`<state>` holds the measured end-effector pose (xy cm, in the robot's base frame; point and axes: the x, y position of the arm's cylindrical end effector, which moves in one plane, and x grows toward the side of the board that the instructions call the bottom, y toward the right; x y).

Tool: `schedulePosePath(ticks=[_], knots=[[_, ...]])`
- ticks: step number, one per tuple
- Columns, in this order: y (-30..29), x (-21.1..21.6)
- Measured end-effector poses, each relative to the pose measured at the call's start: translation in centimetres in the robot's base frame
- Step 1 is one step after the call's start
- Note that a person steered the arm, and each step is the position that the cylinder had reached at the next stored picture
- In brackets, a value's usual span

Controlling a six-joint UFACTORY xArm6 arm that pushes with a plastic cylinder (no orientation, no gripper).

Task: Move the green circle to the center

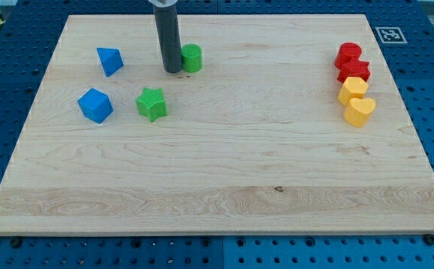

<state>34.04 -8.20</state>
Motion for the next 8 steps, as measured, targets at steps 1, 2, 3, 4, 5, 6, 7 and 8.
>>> schedulePosePath(ticks=[1,2,3,4,5,6,7,8], knots=[[-1.4,0.0],[-1.6,-1.5],[-1.6,-2.4],[0.6,-3.7],[0.6,-3.6],[1.7,-3.5],[4.2,-2.9],[6.3,-2.5]])
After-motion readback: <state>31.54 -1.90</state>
